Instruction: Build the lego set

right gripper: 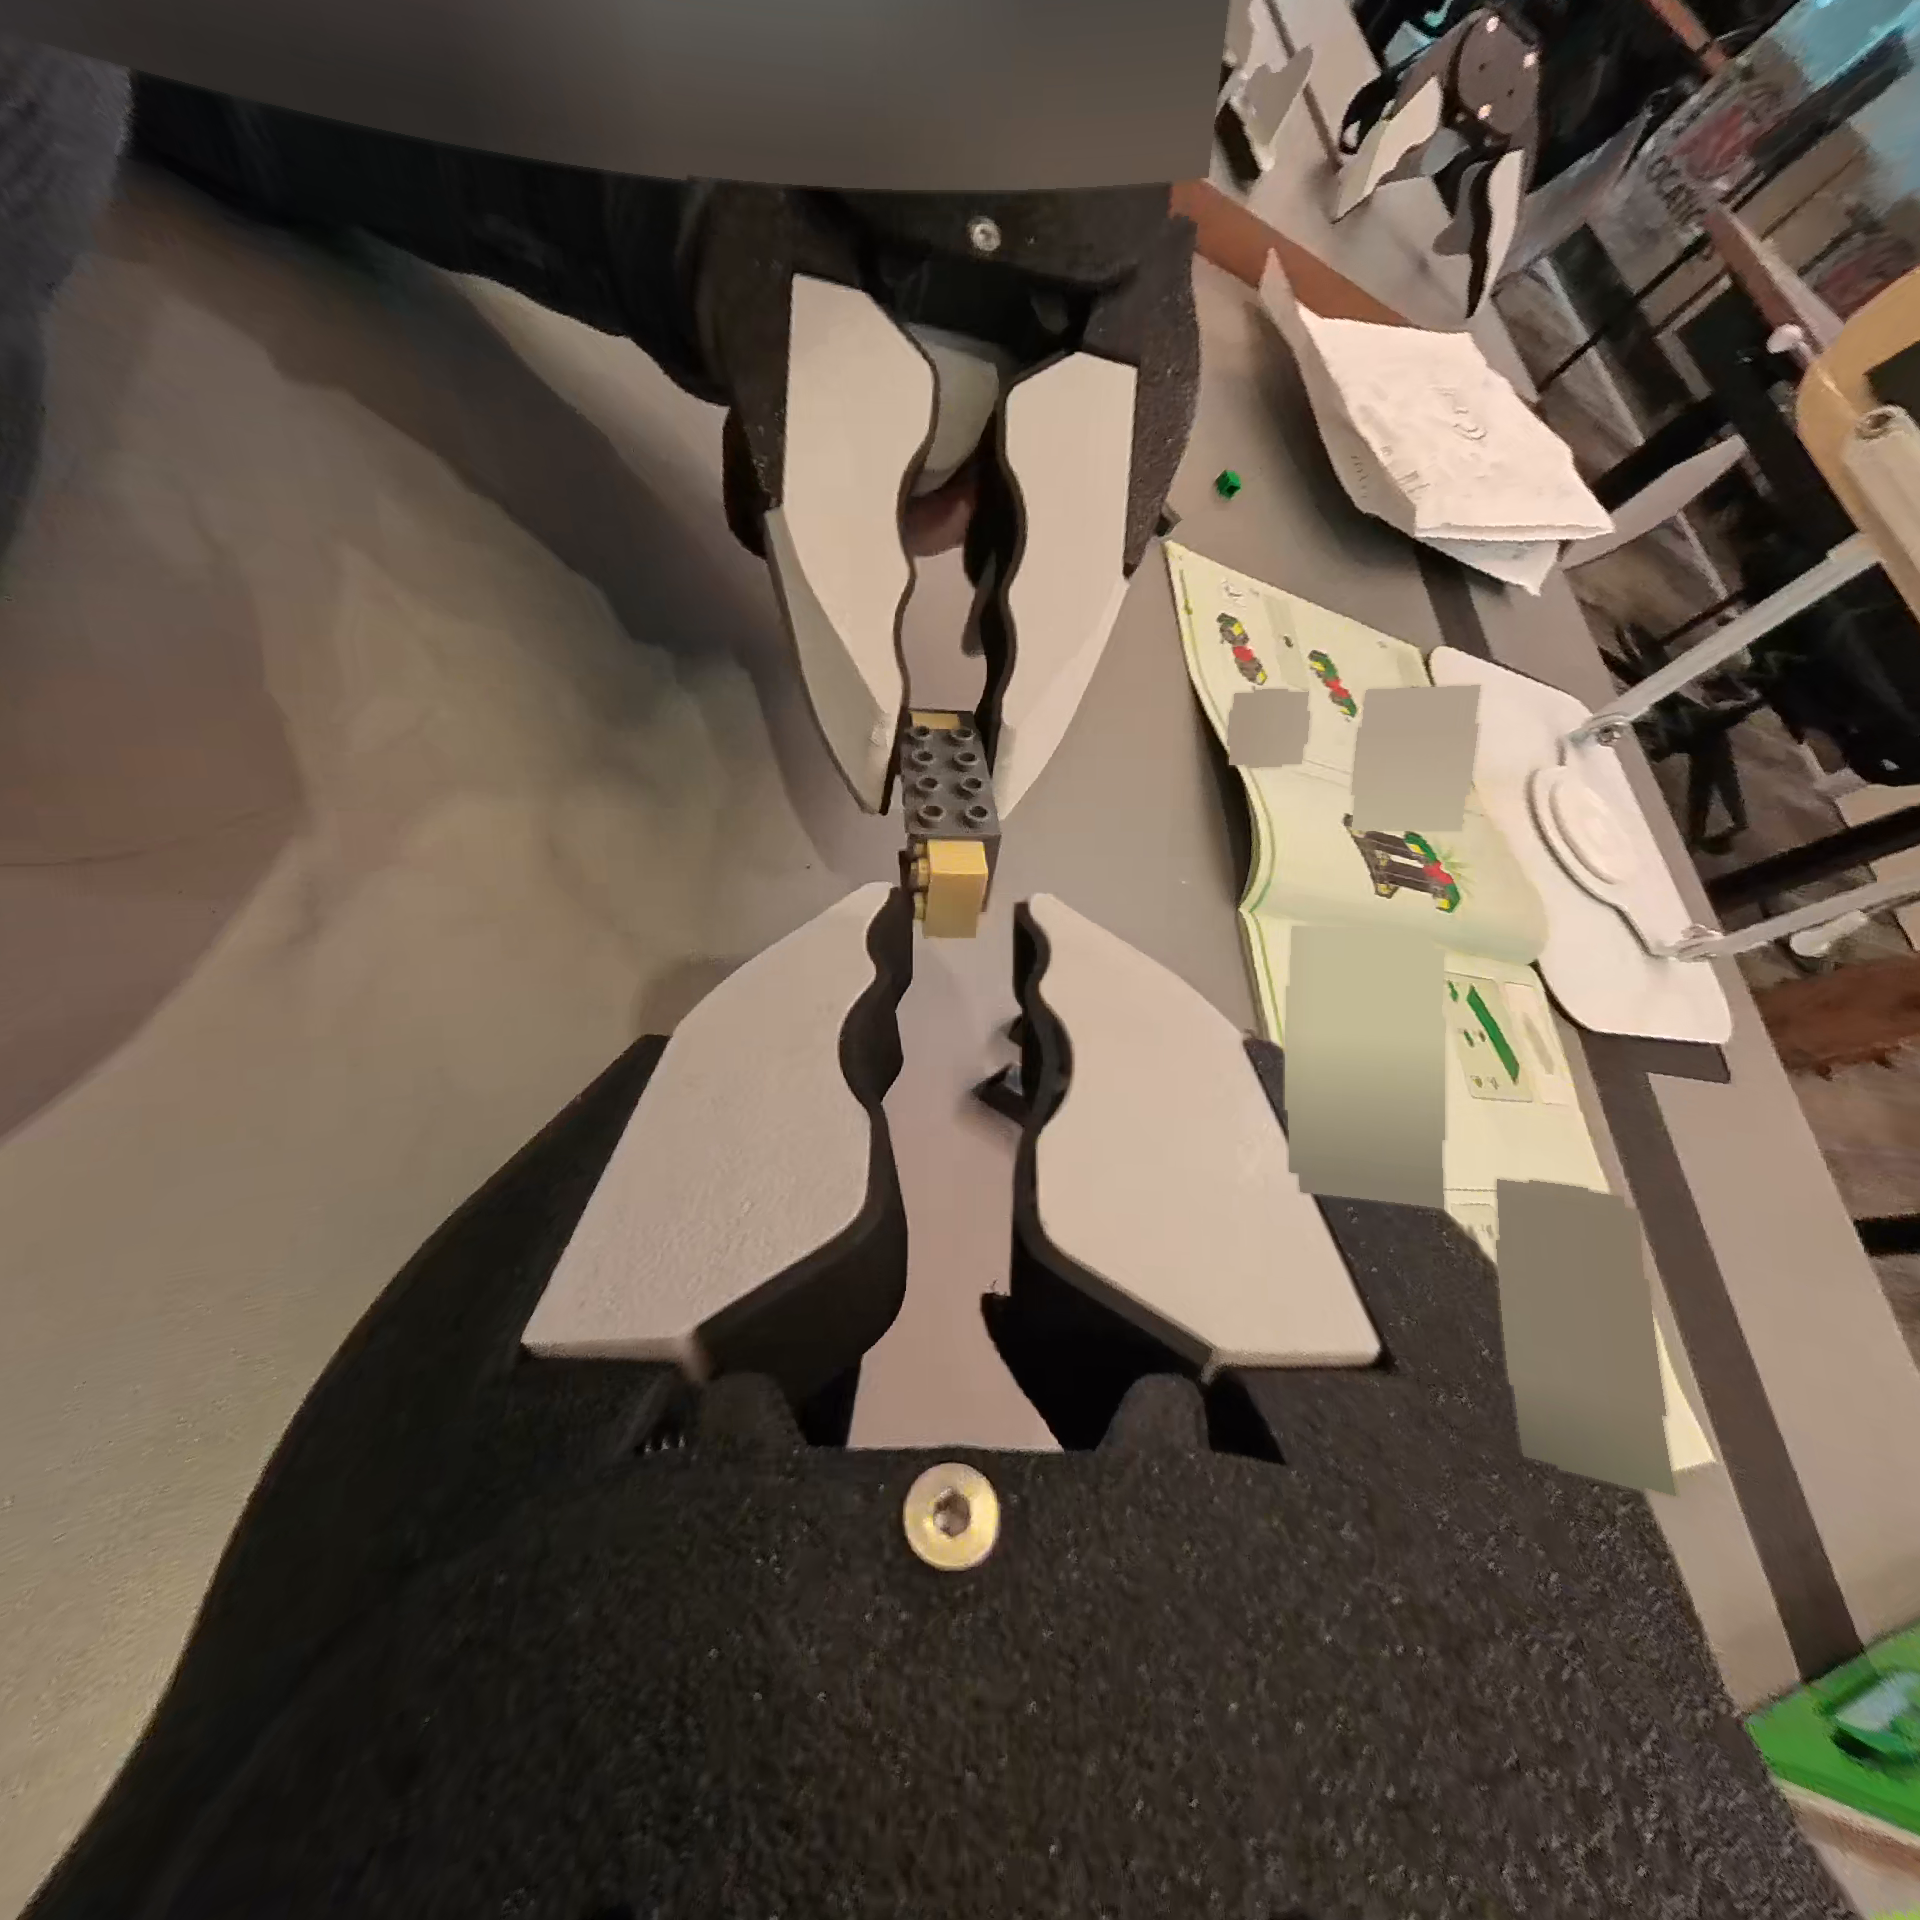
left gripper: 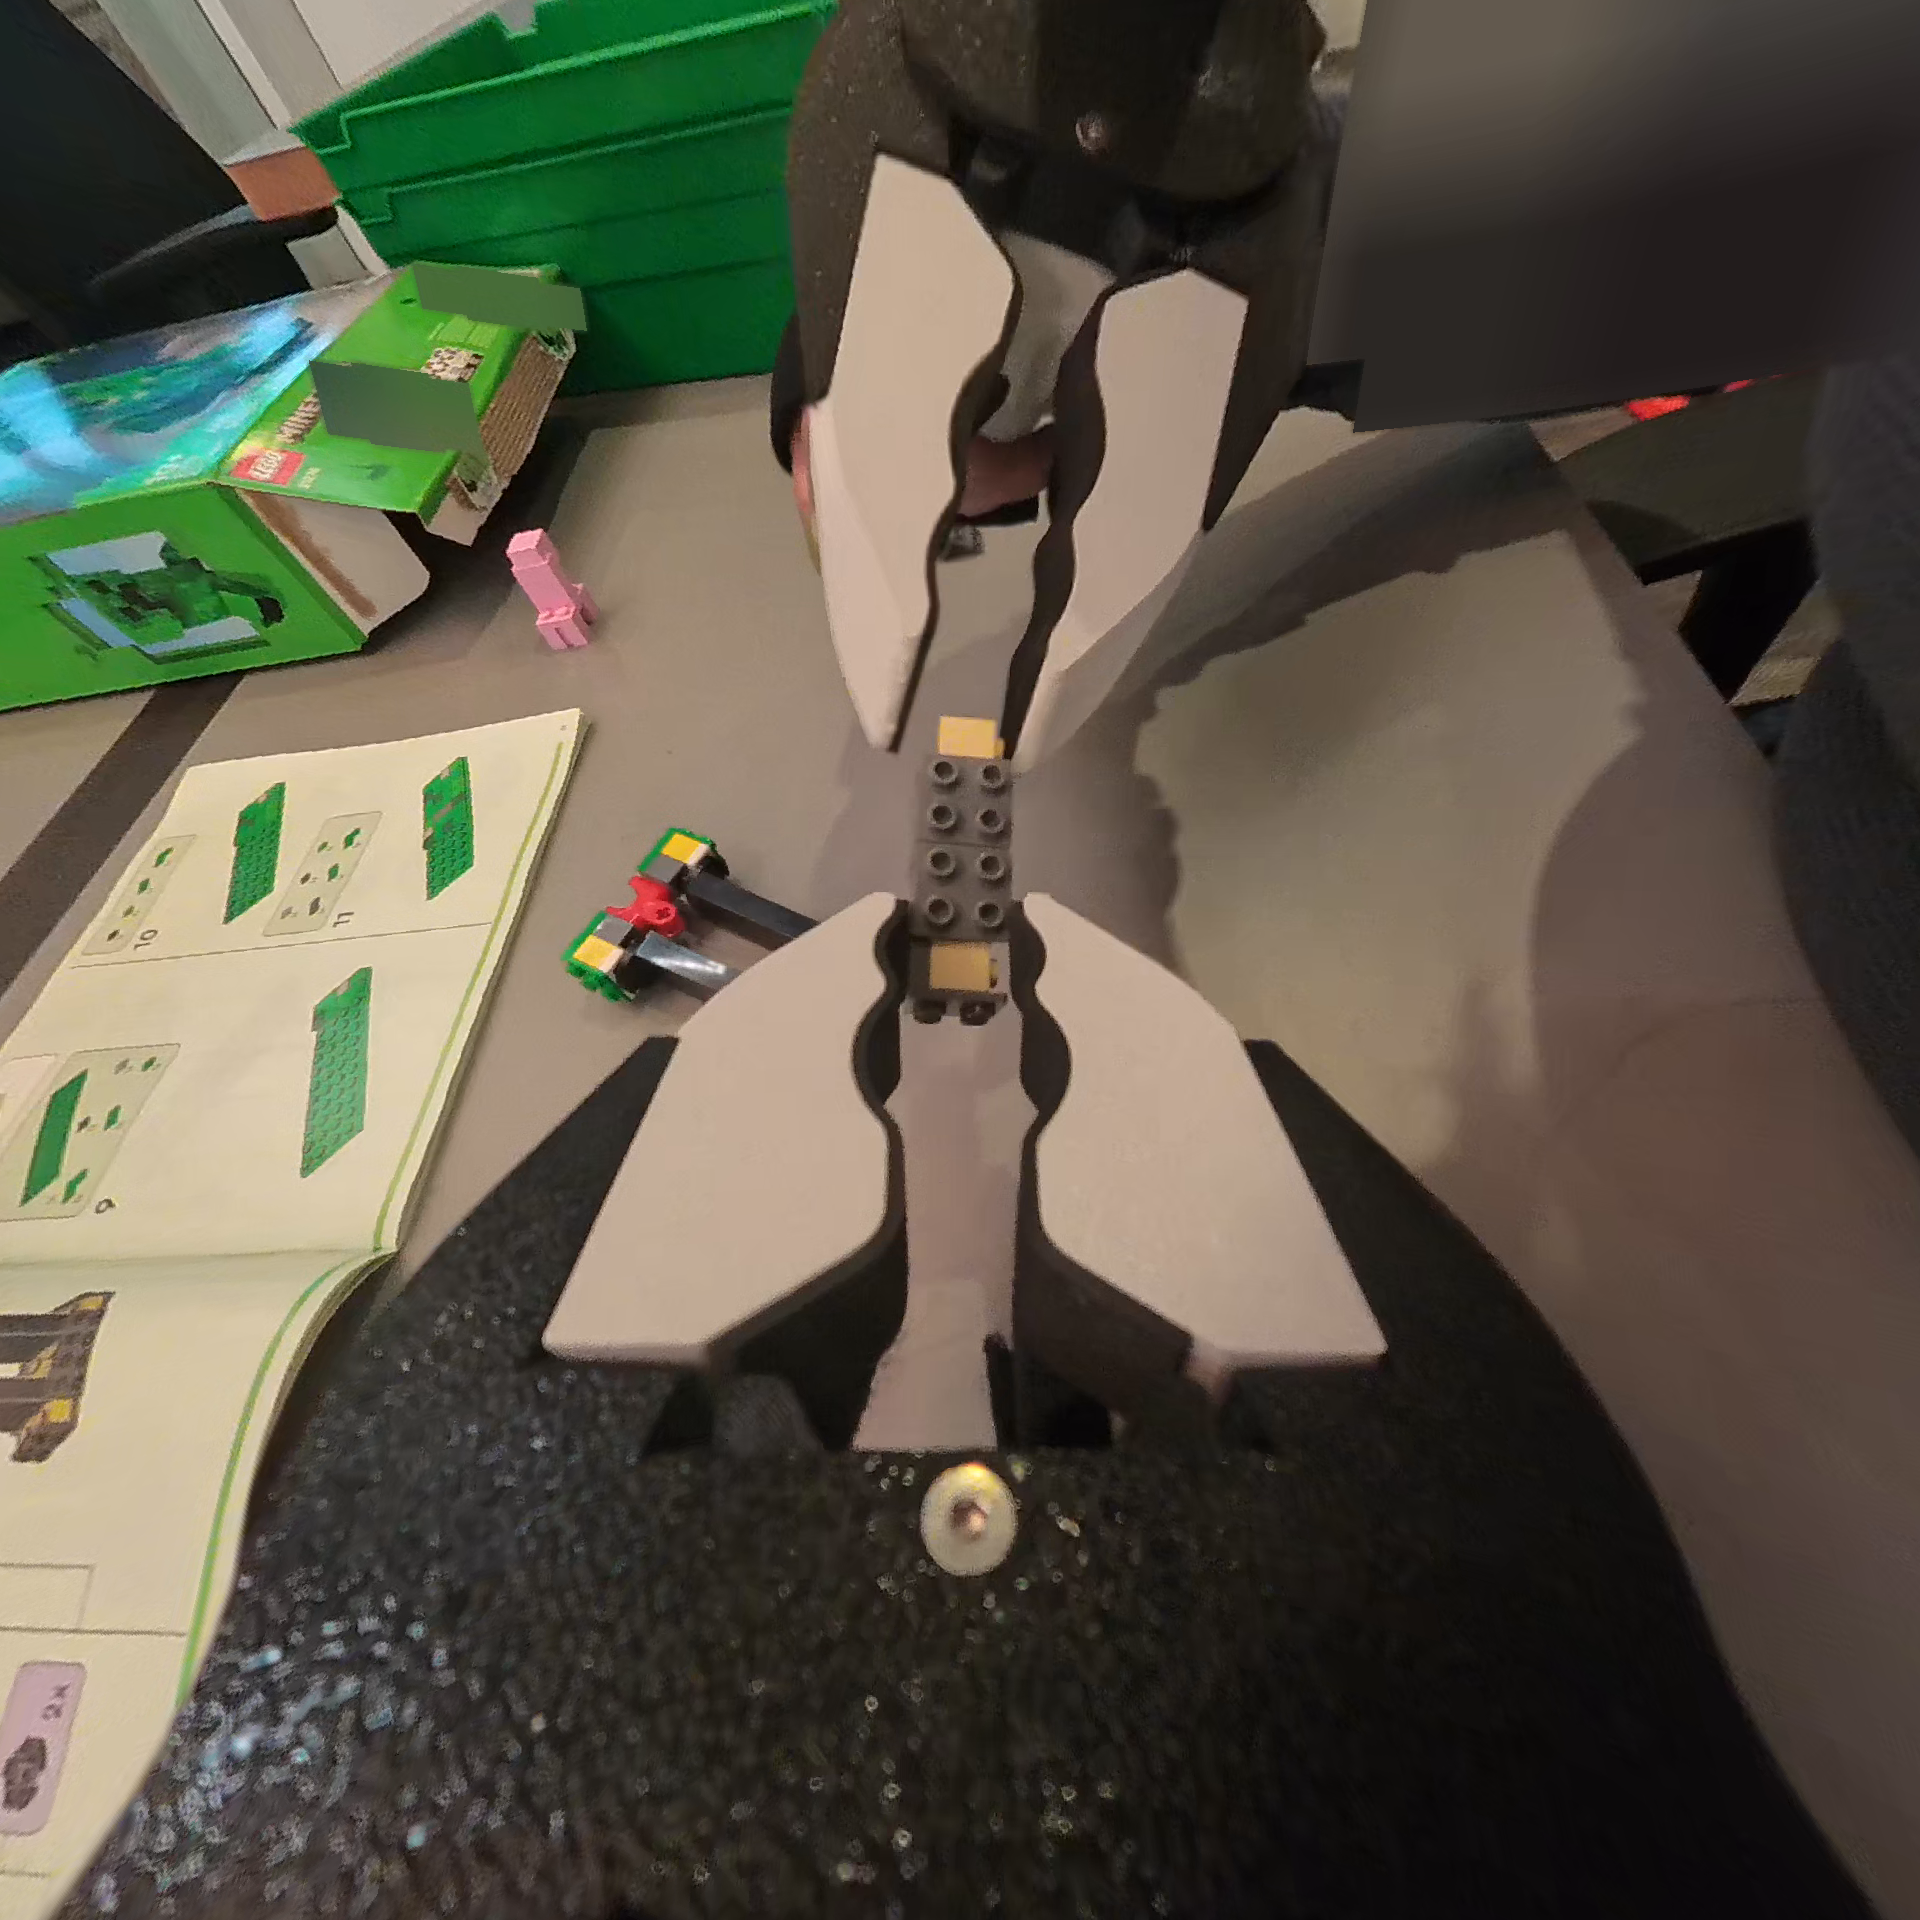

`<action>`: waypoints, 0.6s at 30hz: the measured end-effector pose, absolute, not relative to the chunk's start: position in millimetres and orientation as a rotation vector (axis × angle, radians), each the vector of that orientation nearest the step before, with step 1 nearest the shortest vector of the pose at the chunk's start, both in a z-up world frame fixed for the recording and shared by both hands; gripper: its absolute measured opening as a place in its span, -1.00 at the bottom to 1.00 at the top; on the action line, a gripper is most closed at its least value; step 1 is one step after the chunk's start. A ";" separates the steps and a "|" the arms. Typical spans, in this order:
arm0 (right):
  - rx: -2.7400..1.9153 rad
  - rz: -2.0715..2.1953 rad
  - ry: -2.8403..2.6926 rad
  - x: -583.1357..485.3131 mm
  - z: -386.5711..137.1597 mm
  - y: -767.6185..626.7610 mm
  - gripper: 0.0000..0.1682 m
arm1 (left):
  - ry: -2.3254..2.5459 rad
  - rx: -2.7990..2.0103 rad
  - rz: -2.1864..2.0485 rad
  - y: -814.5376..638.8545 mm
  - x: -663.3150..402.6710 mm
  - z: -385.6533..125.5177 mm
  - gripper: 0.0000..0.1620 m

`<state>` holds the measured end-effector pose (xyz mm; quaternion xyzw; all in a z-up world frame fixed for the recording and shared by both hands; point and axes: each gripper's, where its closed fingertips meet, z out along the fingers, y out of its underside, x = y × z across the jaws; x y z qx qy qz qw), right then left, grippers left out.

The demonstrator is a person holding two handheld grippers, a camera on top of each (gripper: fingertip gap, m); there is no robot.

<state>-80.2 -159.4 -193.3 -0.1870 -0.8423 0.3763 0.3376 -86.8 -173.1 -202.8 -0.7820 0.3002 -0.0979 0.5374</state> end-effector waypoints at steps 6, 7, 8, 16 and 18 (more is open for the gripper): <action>-0.550 1.028 -2.165 -79.5 -191.3 -152.9 -0.74 | 0.632 -1.852 -0.311 -172.7 -91.0 -198.9 -0.79; -0.557 1.041 -2.163 -79.1 -191.1 -153.1 -0.74 | 0.622 -1.847 -0.322 -172.6 -91.3 -197.9 -0.79; -0.560 1.051 -2.160 -78.9 -190.8 -153.6 -0.74 | 0.610 -1.843 -0.335 -172.3 -91.5 -197.0 -0.79; -0.568 1.092 -2.083 -84.7 -180.2 -157.5 -0.75 | 0.417 -1.734 -0.544 -169.9 -95.5 -176.3 -0.79; -0.609 1.143 -2.028 -89.0 -172.8 -157.6 -0.76 | 0.357 -1.659 -0.608 -170.0 -98.0 -165.2 -0.79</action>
